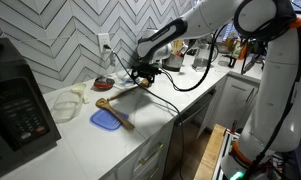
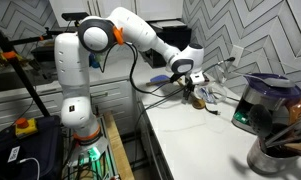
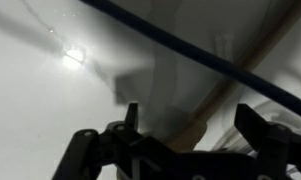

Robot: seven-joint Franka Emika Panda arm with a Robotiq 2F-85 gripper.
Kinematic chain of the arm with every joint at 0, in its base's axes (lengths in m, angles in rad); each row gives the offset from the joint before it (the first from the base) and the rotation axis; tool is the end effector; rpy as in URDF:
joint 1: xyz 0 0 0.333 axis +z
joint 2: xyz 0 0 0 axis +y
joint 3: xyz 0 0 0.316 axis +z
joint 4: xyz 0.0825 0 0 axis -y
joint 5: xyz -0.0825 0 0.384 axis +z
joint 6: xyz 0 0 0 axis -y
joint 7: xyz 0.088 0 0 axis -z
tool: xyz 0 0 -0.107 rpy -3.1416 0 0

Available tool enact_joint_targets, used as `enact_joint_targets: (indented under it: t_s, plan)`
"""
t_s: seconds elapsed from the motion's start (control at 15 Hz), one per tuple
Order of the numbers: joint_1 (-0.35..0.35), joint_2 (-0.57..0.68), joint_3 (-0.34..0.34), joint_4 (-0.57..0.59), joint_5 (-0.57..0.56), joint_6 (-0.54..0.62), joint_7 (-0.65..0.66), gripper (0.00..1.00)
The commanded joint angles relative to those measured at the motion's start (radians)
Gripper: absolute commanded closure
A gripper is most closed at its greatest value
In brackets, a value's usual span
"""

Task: Pick up the wooden spoon from the counter and put it on top of the microwave

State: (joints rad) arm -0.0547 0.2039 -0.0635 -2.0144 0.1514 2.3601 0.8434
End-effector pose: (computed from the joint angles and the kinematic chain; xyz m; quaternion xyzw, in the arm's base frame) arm 0.5993 -0.0680 0.3668 -0.8597 0.5033 -0.0485 0.0725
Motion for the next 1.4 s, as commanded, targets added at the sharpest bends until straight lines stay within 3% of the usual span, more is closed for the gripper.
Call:
enact_joint_targets:
  t_s: [0.0,0.2,0.6,0.93,1.07,1.13,1.27,1.33]
  plan:
    - [0.011,0.004,-0.011,0.002,0.018,-0.003,-0.009,0.02]
    - [0.011,0.009,-0.01,0.004,0.034,-0.003,-0.02,0.0]
    - [0.043,0.059,-0.029,0.065,0.026,0.071,0.344,0.0]
    - [0.051,0.13,-0.033,0.137,0.026,0.027,0.524,0.28]
    - [0.047,0.148,-0.032,0.151,0.032,0.001,0.554,0.45]
    - [0.045,0.156,-0.033,0.155,0.033,-0.011,0.566,0.6]
    - [0.041,0.165,-0.033,0.161,0.038,-0.034,0.581,0.7]
    - [0.041,0.167,-0.034,0.165,0.038,-0.036,0.589,0.82]
